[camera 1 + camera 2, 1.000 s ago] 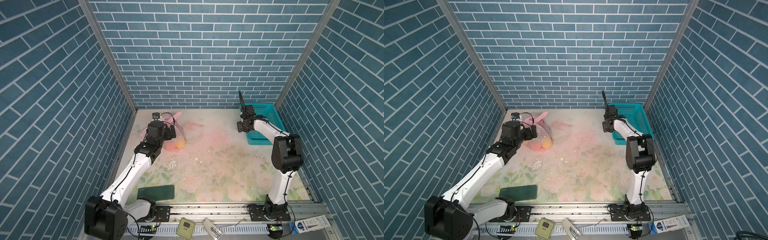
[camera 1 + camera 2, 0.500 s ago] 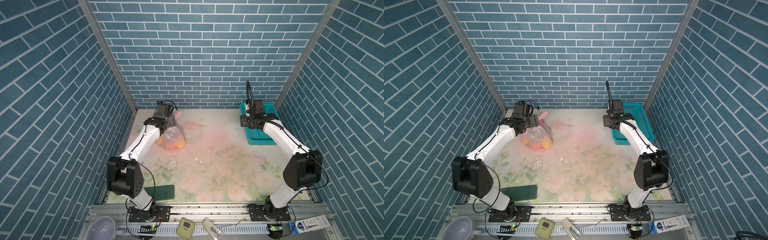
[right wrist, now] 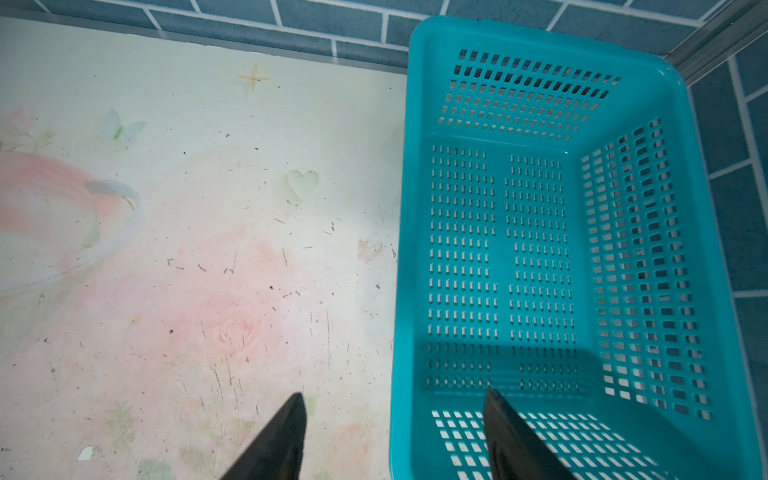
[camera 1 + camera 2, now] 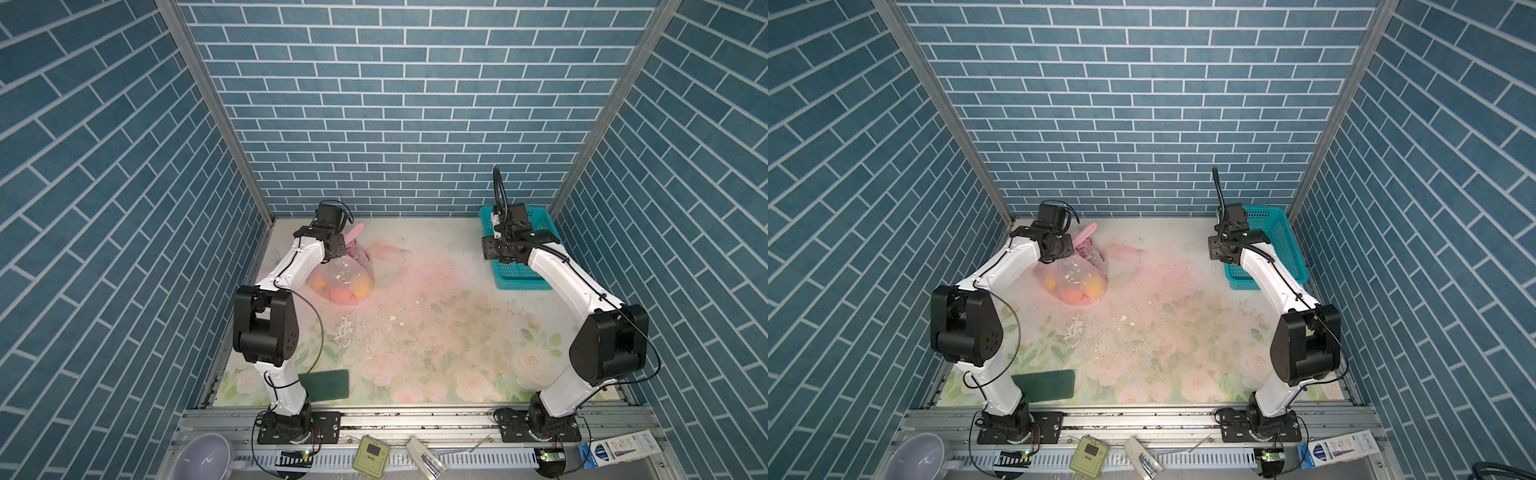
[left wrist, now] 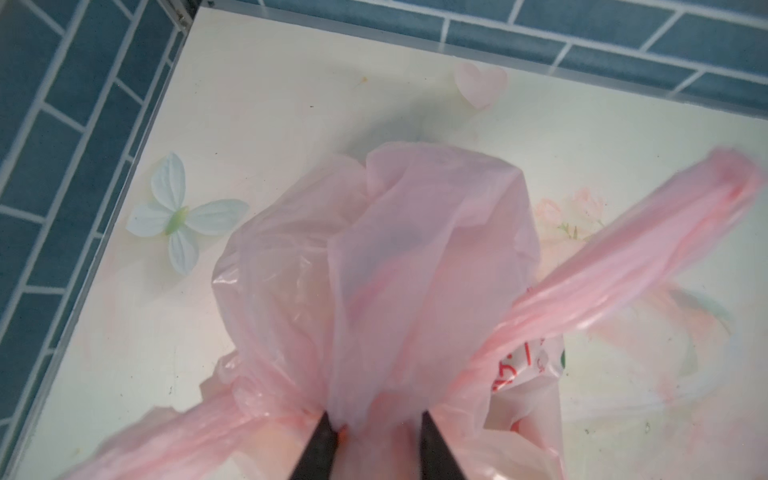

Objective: Untie the knot of the plastic bag and take out the fruit

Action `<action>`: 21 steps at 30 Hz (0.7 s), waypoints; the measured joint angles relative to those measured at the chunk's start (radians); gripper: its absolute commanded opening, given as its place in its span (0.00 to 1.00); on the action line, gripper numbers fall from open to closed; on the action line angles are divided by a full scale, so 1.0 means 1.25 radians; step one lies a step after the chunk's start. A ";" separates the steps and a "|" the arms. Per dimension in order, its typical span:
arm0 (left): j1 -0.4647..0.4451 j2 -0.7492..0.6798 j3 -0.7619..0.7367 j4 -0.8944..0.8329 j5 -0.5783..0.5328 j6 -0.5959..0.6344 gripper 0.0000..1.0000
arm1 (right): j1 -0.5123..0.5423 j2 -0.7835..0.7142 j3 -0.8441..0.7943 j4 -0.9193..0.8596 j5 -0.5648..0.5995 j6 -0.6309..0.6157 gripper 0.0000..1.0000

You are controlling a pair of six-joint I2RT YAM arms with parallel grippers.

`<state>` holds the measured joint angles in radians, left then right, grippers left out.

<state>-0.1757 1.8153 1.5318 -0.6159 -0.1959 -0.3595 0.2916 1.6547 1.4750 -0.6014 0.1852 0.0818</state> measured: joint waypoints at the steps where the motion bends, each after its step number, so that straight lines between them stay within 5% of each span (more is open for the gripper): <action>1: -0.002 -0.001 0.000 0.002 0.006 0.000 0.10 | 0.000 0.000 -0.001 0.001 0.001 0.000 0.67; 5: -0.016 -0.002 -0.001 0.007 0.053 0.007 0.00 | 0.000 -0.001 -0.015 0.005 0.001 0.000 0.66; 21: -0.252 -0.008 0.021 -0.010 0.399 0.139 0.00 | 0.000 -0.046 -0.067 0.015 -0.014 0.000 0.67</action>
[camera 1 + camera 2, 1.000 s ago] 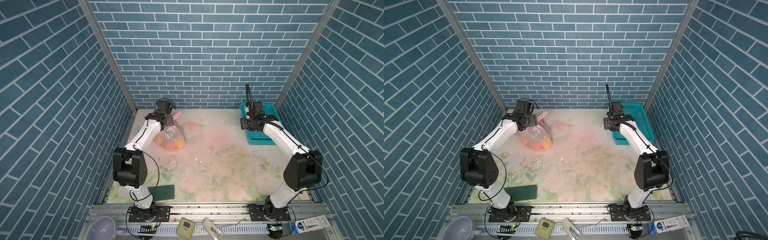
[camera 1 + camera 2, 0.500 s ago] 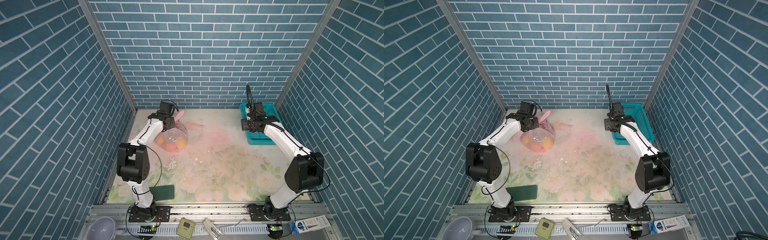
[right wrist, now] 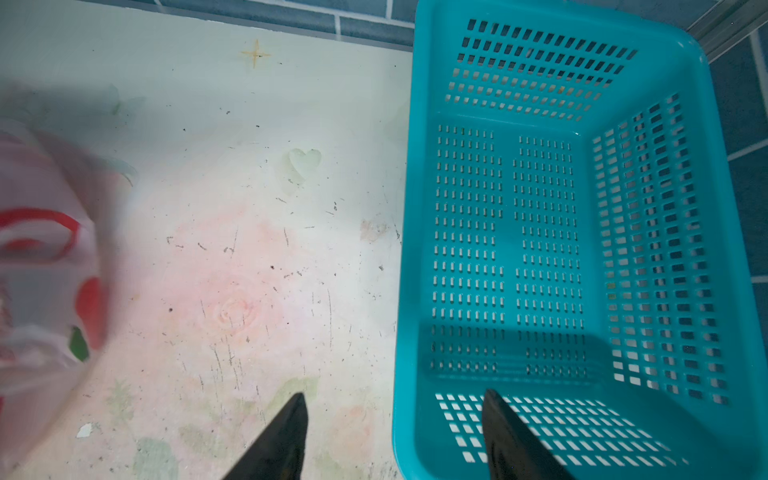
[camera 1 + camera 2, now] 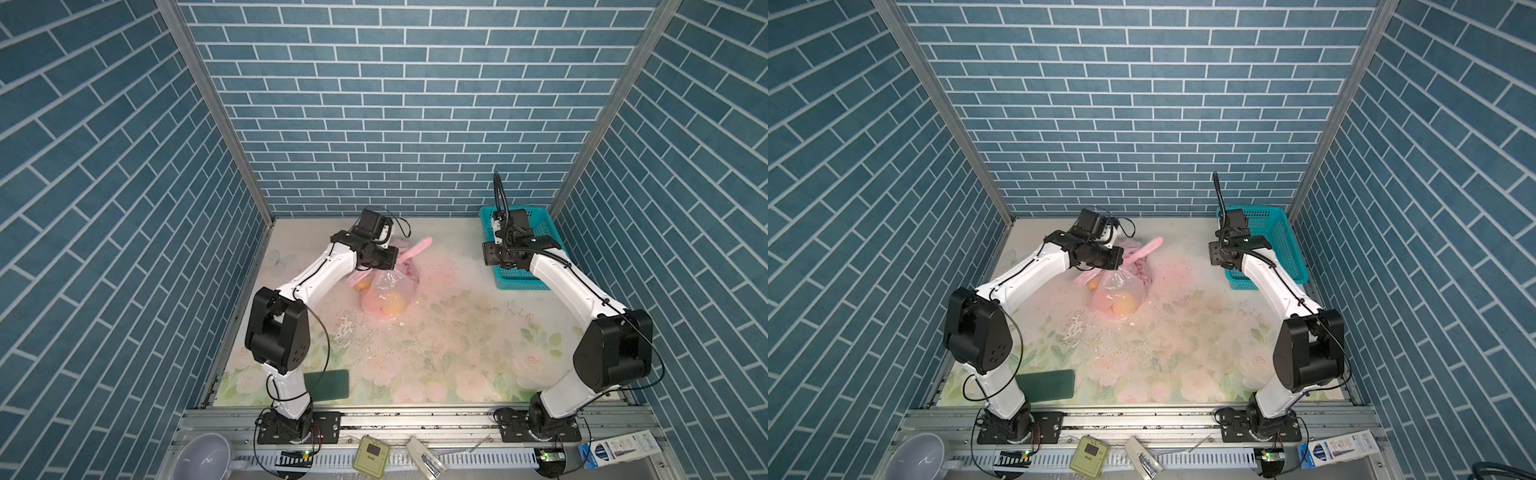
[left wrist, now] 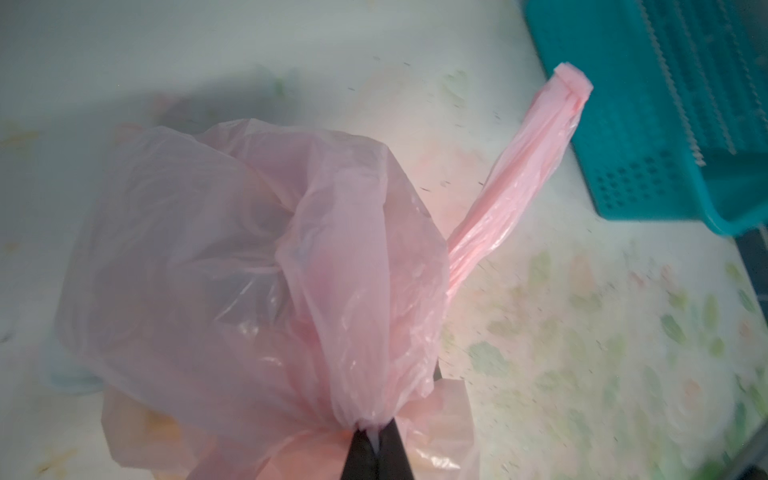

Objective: Untie the knot of the plastic bag and take out the fruit

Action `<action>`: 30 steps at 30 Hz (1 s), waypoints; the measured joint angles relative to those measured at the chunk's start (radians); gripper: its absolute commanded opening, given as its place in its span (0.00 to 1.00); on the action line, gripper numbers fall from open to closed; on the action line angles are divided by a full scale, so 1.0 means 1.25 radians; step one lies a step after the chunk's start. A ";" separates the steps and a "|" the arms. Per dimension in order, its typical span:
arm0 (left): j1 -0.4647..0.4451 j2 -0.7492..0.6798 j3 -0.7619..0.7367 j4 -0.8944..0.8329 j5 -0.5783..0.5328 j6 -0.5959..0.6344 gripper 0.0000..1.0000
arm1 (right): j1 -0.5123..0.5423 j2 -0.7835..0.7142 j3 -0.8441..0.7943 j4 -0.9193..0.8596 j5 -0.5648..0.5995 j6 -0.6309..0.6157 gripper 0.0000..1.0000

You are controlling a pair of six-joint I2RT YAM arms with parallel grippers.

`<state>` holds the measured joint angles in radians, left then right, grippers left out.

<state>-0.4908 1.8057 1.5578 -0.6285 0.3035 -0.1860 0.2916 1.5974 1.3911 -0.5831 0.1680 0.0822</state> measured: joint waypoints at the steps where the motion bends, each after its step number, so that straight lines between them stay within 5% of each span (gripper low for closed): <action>1: -0.020 -0.001 0.001 -0.007 0.017 0.013 0.00 | 0.000 -0.007 -0.004 0.000 -0.002 0.000 0.66; 12: -0.184 -0.060 -0.060 -0.128 0.154 0.138 0.01 | 0.000 -0.052 -0.028 0.001 -0.082 0.000 0.66; 19: -0.187 -0.155 -0.166 -0.124 0.139 0.134 0.53 | 0.000 -0.070 -0.073 0.018 -0.293 -0.012 0.67; 24: -0.198 -0.224 -0.201 -0.081 0.105 0.098 0.59 | 0.010 -0.092 -0.111 0.021 -0.479 -0.051 0.69; 30: -0.236 -0.343 -0.309 -0.054 0.008 0.035 0.63 | 0.078 -0.125 -0.137 0.021 -0.587 -0.113 0.72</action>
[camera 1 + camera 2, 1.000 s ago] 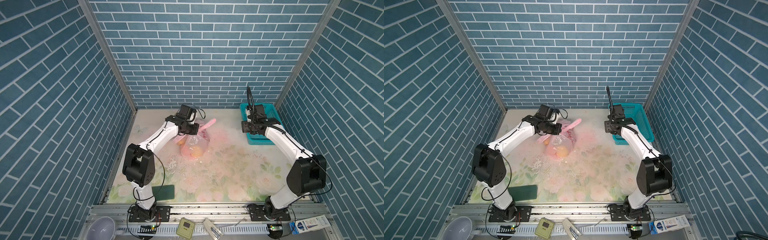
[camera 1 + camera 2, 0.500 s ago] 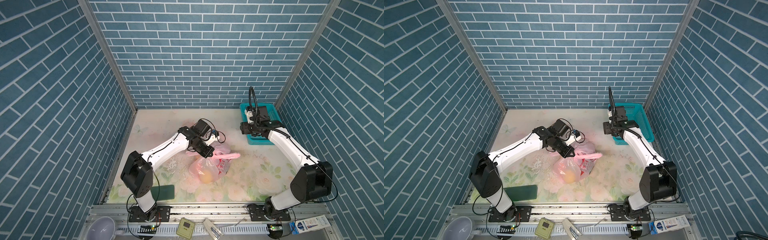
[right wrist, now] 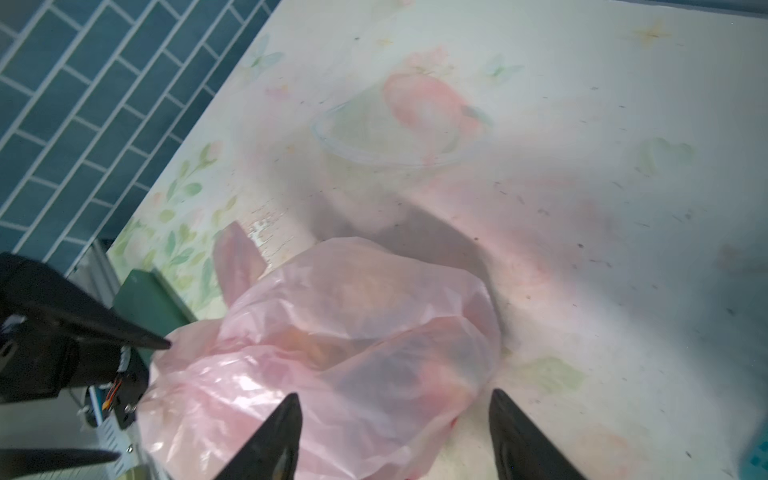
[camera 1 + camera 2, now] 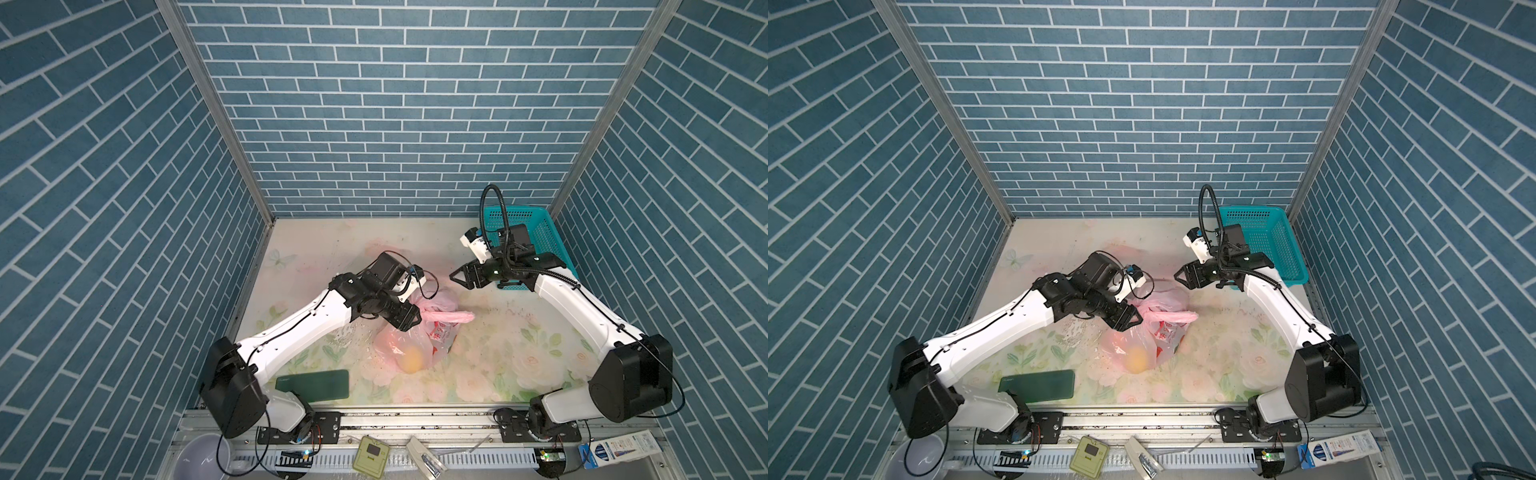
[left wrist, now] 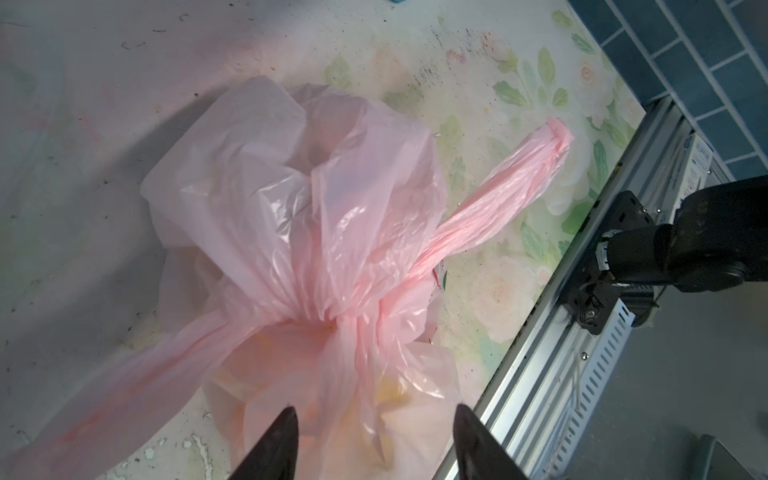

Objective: Untie the knot of the plastic bag and take out the fruit

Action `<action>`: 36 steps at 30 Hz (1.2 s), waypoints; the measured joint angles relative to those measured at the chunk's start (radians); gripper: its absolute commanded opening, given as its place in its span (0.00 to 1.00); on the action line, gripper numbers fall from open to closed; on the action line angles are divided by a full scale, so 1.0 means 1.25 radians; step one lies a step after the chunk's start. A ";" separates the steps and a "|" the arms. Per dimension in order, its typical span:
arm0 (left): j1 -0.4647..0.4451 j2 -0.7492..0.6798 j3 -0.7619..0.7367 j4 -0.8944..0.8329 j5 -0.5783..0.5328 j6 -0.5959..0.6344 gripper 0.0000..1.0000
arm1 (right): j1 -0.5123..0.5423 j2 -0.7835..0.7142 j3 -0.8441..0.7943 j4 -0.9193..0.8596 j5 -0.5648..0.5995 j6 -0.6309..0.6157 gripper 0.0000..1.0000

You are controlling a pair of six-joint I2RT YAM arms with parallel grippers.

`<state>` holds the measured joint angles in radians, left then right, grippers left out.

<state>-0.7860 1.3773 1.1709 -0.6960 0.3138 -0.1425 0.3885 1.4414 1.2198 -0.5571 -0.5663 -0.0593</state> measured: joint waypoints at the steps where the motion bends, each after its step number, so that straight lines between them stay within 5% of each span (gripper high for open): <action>1: -0.005 -0.018 -0.020 0.006 -0.015 -0.012 0.64 | 0.016 0.000 0.000 0.000 -0.012 -0.011 0.72; 13: -0.096 -0.114 -0.177 0.088 -0.203 -0.167 0.68 | 0.134 0.065 0.000 -0.014 -0.023 -0.136 0.70; 16: -0.117 -0.114 -0.193 0.113 -0.251 -0.199 0.68 | 0.143 0.090 0.000 -0.013 0.009 -0.152 0.60; 19: -0.126 -0.114 -0.215 0.144 -0.293 -0.227 0.65 | 0.145 0.108 0.000 -0.014 0.019 -0.161 0.38; 25: -0.129 -0.114 -0.246 0.191 -0.349 -0.256 0.47 | 0.145 0.117 0.000 -0.016 0.012 -0.162 0.01; 33: -0.131 -0.079 -0.246 0.279 -0.389 -0.246 0.23 | 0.145 0.053 -0.070 0.009 0.011 -0.129 0.00; 36: -0.131 -0.036 -0.230 0.300 -0.388 -0.233 0.28 | 0.145 0.018 -0.109 0.027 0.017 -0.094 0.00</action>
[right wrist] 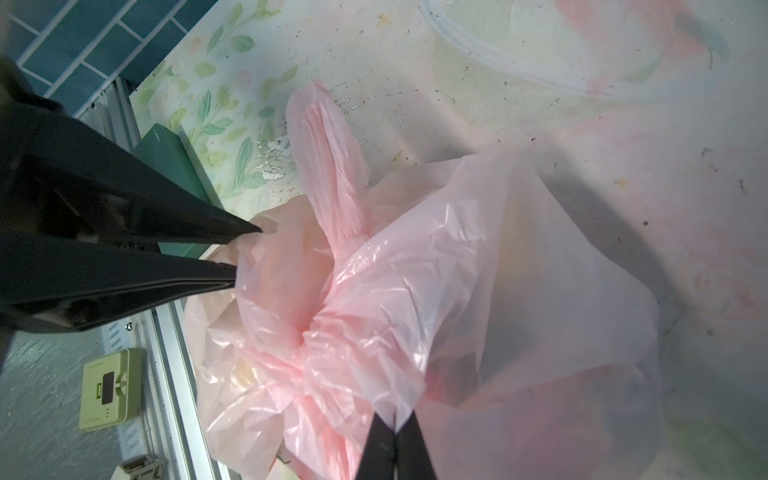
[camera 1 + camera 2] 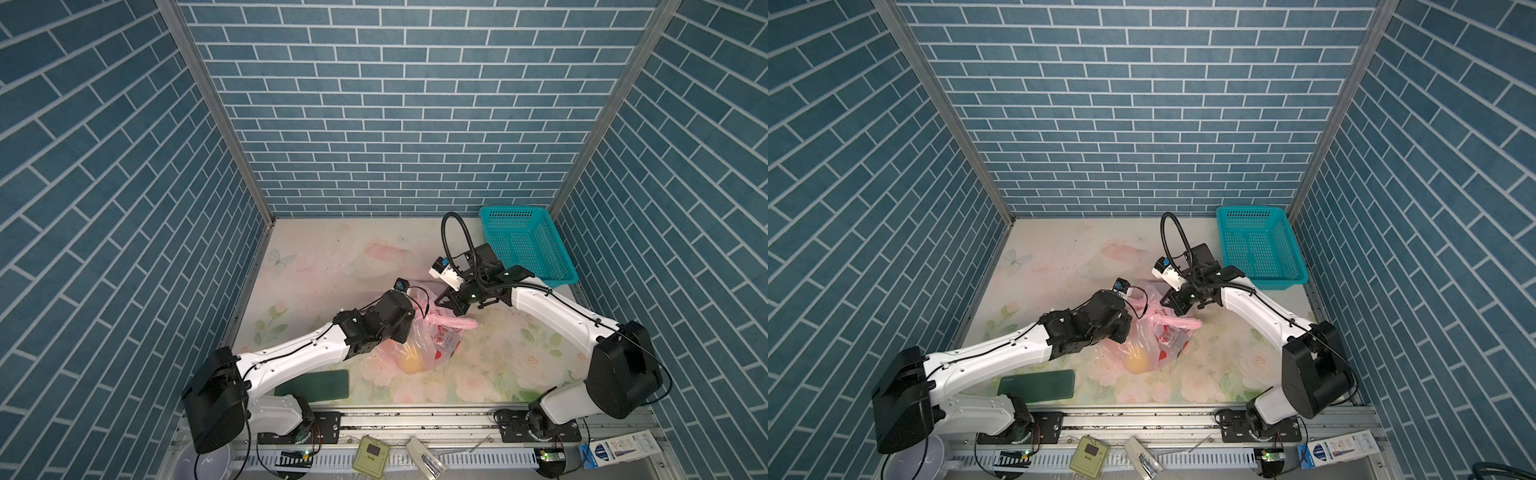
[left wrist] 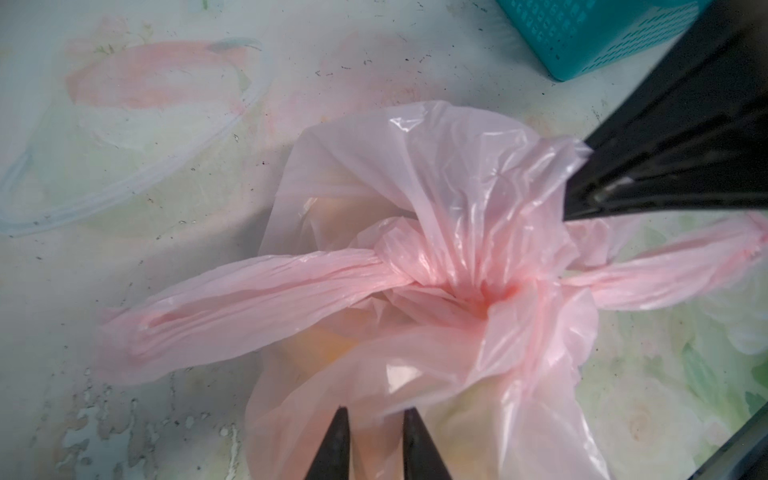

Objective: Untie the knot of the plastic bag and take out the fruit

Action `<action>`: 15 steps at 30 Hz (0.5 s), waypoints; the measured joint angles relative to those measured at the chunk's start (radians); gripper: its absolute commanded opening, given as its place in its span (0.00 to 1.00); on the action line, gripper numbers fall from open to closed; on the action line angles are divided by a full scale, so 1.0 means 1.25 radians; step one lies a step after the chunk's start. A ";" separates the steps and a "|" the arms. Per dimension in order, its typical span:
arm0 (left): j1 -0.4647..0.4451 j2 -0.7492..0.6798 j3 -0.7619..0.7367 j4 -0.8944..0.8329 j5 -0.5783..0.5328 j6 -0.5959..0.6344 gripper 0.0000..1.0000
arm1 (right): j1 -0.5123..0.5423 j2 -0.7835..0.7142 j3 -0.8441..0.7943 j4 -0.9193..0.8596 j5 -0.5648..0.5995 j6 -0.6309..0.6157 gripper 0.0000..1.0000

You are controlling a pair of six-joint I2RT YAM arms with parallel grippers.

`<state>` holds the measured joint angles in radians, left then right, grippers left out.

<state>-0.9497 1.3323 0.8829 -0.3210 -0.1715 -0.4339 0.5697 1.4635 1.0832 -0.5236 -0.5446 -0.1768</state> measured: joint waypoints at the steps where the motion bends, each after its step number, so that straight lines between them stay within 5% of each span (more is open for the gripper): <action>1: 0.000 0.013 0.009 0.004 0.002 0.005 0.35 | 0.000 -0.012 -0.011 0.005 0.003 0.014 0.00; 3: 0.000 0.033 0.029 0.011 0.012 0.014 0.58 | 0.000 -0.038 -0.039 0.020 0.016 0.045 0.00; 6: 0.000 0.025 0.041 0.026 0.030 0.027 0.69 | 0.000 -0.077 -0.073 0.036 0.041 0.094 0.00; 15: -0.013 -0.045 0.044 0.063 0.156 0.053 0.76 | 0.000 -0.148 -0.120 0.059 0.101 0.203 0.00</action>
<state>-0.9661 1.2755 0.9375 -0.2424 0.0238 -0.3679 0.5694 1.2789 0.9329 -0.4503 -0.4183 0.0765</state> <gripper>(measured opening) 0.753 0.044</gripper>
